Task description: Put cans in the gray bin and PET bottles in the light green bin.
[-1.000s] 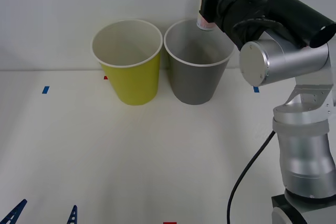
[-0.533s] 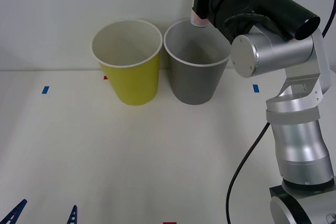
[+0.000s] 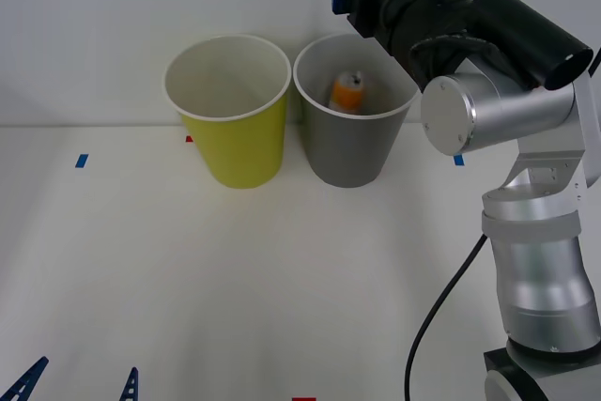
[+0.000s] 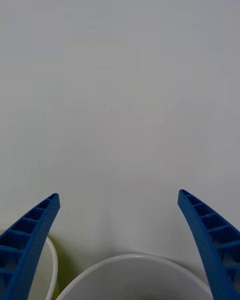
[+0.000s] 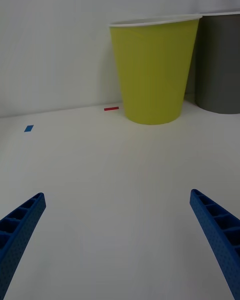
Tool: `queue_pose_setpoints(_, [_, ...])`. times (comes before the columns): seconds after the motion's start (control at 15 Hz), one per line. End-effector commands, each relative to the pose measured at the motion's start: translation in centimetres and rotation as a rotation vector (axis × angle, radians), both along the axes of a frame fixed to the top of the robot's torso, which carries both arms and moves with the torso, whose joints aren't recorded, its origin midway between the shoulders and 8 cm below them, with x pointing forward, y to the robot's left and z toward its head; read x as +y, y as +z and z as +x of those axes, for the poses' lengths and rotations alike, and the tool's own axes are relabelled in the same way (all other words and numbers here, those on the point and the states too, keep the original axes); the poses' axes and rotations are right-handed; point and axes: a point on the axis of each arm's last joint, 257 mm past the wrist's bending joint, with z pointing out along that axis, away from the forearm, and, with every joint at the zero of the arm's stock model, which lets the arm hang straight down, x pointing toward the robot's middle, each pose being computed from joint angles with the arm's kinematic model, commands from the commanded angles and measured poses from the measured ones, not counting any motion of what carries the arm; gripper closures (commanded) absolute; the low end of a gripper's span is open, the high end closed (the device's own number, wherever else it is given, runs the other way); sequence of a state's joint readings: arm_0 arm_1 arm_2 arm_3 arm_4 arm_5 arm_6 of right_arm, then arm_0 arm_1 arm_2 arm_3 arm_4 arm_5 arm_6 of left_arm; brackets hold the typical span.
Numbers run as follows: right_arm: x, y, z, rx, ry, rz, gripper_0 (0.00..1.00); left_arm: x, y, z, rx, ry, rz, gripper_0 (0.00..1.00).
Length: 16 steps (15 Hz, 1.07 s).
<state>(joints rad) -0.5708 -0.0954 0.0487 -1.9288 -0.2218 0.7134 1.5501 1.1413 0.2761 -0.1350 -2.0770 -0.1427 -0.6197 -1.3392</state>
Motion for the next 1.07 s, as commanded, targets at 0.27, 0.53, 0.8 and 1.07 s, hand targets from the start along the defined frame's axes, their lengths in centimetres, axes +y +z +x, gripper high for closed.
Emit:
queue_pose_setpoints(0.27, [-3.1,-1.7,-5.7,-0.038,-0.017,-0.022,0.17,0.0,0.0,0.0,0.000,0.000,0.000,0.00])
queue_pose_setpoints(0.53, [-5.8,-3.9,-9.8,-0.029,-0.045,-0.016,0.17,0.0,0.0,0.0,0.000,0.000,0.000,0.00])
queue_pose_setpoints(0.8, [-8.1,-8.0,-12.6,-0.022,-0.080,0.019,0.17,0.0,0.0,0.0,0.000,0.000,0.000,0.00])
queue_pose_setpoints(1.07, [-9.1,-10.9,-14.6,-0.019,-0.105,0.037,0.17,0.0,0.0,0.0,0.000,0.000,0.000,0.00])
